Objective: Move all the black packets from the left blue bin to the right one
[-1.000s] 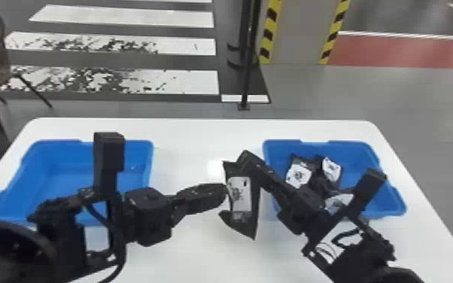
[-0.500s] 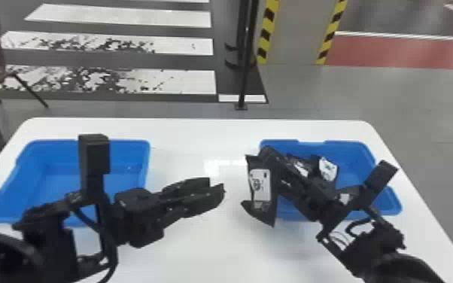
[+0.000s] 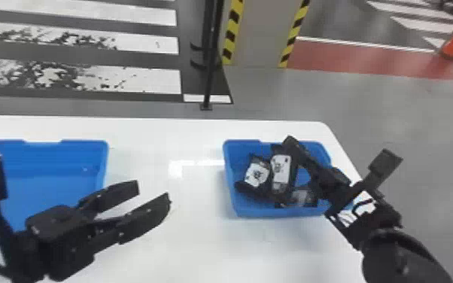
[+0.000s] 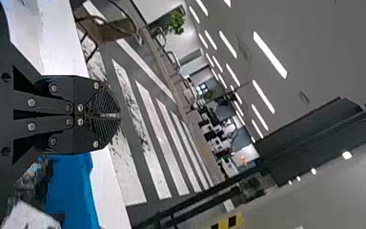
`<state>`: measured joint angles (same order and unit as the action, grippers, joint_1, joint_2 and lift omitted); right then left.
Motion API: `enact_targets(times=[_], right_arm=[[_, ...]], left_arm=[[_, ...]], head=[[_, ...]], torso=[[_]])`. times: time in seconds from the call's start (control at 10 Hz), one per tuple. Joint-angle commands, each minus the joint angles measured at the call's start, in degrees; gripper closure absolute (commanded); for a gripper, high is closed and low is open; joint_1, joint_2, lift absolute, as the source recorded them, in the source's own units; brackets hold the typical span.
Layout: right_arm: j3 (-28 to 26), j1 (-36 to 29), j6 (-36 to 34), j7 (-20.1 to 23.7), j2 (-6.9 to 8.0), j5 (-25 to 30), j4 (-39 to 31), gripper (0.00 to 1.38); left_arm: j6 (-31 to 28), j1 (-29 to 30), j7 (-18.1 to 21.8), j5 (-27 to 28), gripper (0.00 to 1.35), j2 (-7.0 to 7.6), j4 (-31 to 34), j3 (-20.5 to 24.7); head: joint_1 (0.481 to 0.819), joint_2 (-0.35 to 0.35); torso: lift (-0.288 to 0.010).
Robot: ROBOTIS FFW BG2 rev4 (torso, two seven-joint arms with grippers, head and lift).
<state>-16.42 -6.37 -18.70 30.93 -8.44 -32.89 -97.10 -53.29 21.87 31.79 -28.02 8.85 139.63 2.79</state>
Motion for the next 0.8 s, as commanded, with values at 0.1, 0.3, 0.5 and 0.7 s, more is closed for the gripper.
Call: enact_targets(times=[0.1, 0.3, 0.5, 0.7], right_arm=[[-3.3, 0.5, 1.1, -1.8, -0.87, 0.6, 1.5, 0.82], [-3.6, 0.3, 4.5, -2.1, -0.79, 1.8, 2.1, 0.08], [-3.6, -4.6, 9.3, -3.2, 0.0, 9.1, -5.1, 0.15], [-3.6, -14.3, 14.2, -4.9, 2.82, 15.6, -15.5, 0.16]], left_arm=[[2.2, 4.0, -0.3, -0.3, 0.4, -1.2, 3.0, 3.0], [3.7, 6.2, -0.7, -0.2, 0.4, -1.99, 4.4, 5.8], [6.5, 8.5, -0.8, 0.1, 0.4, -2.34, 5.7, 7.9], [12.7, 11.9, -1.0, 0.7, 0.4, -2.87, 6.1, 9.8]], head=[[0.695, -0.297], [0.695, -0.305], [0.695, -0.294], [0.695, -0.281]], torso=[[-0.14], [-0.14], [-0.14], [-0.14]])
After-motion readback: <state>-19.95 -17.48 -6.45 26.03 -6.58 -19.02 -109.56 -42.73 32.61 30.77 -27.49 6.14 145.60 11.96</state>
